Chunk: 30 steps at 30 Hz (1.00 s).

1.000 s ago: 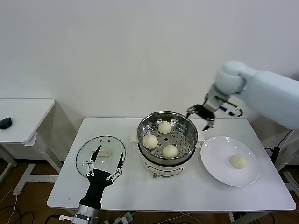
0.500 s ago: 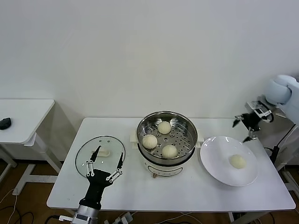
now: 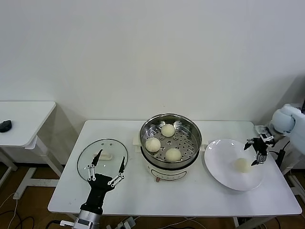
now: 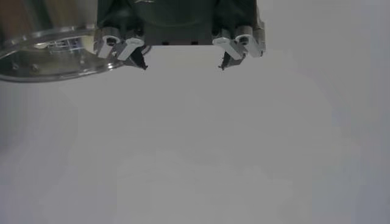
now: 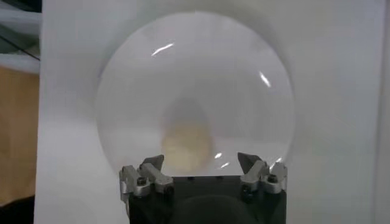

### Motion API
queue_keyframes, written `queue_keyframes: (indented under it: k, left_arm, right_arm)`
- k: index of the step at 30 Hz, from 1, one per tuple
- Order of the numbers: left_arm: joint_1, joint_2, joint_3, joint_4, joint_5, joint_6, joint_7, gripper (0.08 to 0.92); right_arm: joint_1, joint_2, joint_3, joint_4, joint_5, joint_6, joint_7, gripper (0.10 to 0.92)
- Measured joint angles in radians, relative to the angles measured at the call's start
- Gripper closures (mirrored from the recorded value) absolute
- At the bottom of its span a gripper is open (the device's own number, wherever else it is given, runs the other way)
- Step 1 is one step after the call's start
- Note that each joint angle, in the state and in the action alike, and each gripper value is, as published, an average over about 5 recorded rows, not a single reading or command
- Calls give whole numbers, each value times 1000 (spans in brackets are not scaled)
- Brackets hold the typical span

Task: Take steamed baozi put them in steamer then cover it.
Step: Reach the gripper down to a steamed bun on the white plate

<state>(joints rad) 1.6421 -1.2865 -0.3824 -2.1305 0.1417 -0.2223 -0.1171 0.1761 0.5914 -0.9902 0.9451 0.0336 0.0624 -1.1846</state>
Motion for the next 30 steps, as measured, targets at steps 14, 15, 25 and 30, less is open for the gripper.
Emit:
queue_keyframes:
  k: [14,15,25,30]
  left_arm:
    - [1,-3,-7,3,-1,-1,0,177]
    - [1,-3,-7,3,-1,-1,0,177]
    - [1,-3,-9,4,-2,-2,0,177]
    - [1,-2,-6,3,-2,-2,0,177]
  right_arm:
    - [-103,47,59,-78,-15,-6,62,203]
    - [-107,50,60,-82,-14,-6,64,203]
    - [-128,67,73,-101,-8,-9,77,328]
    - [-126,63,71,-95,7,-14,76,359]
